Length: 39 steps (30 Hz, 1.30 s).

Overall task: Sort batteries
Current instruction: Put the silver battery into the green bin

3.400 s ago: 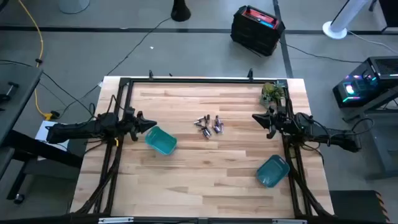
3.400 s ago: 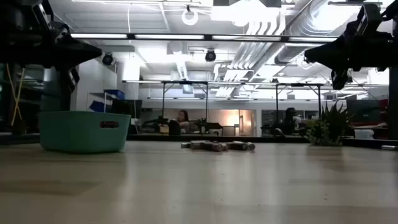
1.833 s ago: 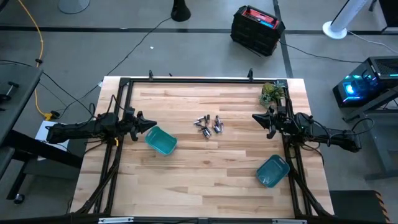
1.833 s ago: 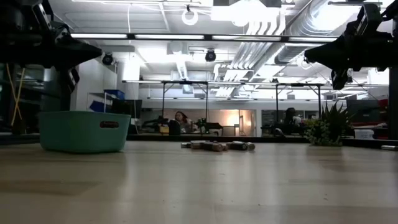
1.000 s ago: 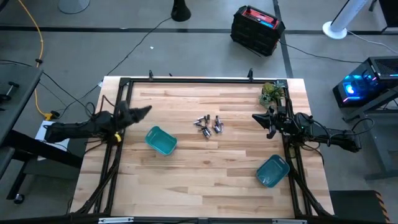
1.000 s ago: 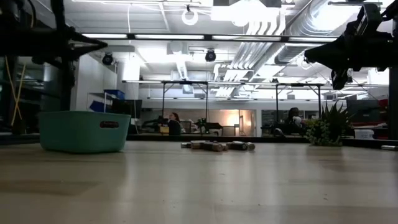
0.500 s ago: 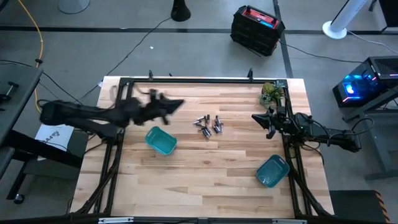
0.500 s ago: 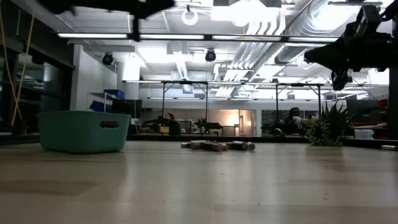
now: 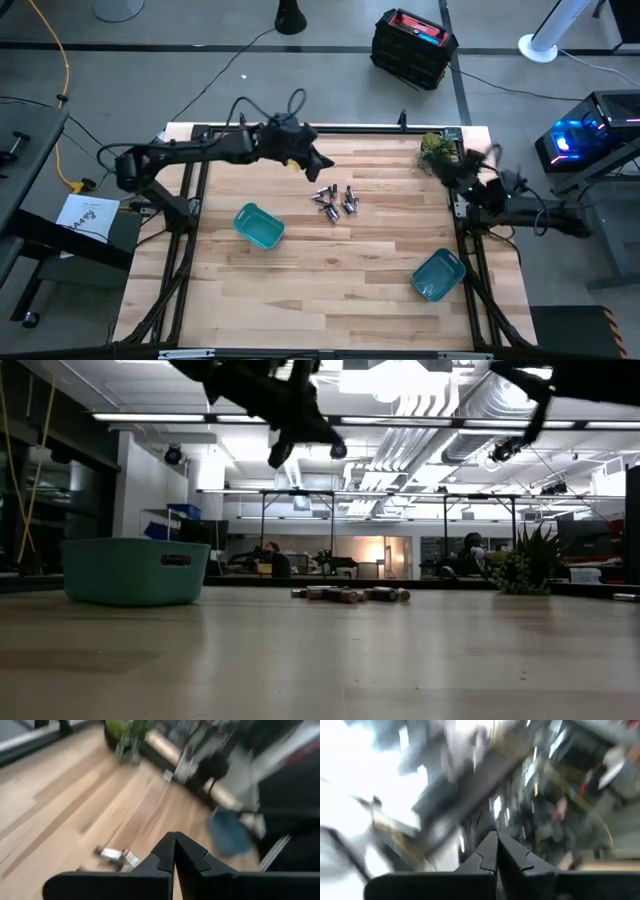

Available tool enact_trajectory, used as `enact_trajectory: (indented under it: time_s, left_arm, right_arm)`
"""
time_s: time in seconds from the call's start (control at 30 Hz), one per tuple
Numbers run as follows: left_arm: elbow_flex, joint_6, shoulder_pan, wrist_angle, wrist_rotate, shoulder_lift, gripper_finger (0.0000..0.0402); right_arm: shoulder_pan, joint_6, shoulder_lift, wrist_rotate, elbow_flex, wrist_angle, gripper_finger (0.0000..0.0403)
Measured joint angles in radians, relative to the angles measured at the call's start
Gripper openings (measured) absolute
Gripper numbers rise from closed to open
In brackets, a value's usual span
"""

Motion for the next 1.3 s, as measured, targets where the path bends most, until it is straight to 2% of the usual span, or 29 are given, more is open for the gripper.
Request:
enact_trajectory:
  time_s: [0.1, 0.2, 0.37, 0.5, 0.57, 0.73, 0.87, 1.17, 1.3]
  left_arm:
    - [0.023, 0.106, 0.009, -0.112, 0.004, 0.030, 0.0000]
    - [0.018, 0.180, 0.019, -0.236, -0.002, 0.057, 0.0002]
    - [0.014, 0.284, 0.020, -0.332, -0.013, 0.110, 0.0029]
    - [0.014, 0.382, 0.019, -0.304, -0.031, 0.180, 0.0081]
    - [0.014, 0.431, 0.019, -0.291, -0.032, 0.219, 0.0113]
    - [0.038, 0.530, 0.017, -0.266, -0.068, 0.318, 0.0187]
    - [0.069, 0.569, 0.016, -0.261, -0.126, 0.361, 0.0219]
    - [0.087, 0.581, 0.013, -0.251, -0.129, 0.449, 0.0213]
    - [0.088, 0.570, 0.003, -0.196, -0.210, 0.482, 0.0198]
  right_arm:
    - [0.010, -0.124, 0.223, -0.147, 0.185, -0.255, 0.0000]
    - [0.010, -0.249, 0.420, -0.222, 0.344, -0.512, 0.0000]
    - [-0.019, -0.260, 0.675, -0.163, 0.546, -0.785, 0.0002]
    - [-0.053, -0.259, 0.800, -0.171, 0.680, -0.933, 0.0026]
    - [-0.061, -0.260, 0.833, -0.165, 0.744, -0.986, 0.0049]
    - [-0.064, -0.275, 0.856, -0.049, 0.898, -1.179, 0.0110]
    - [-0.063, -0.261, 0.834, 0.001, 0.973, -1.271, 0.0138]
    - [-0.063, -0.259, 0.793, 0.039, 1.015, -1.355, 0.0140]
    - [-0.063, -0.260, 0.793, 0.047, 1.015, -1.384, 0.0140]
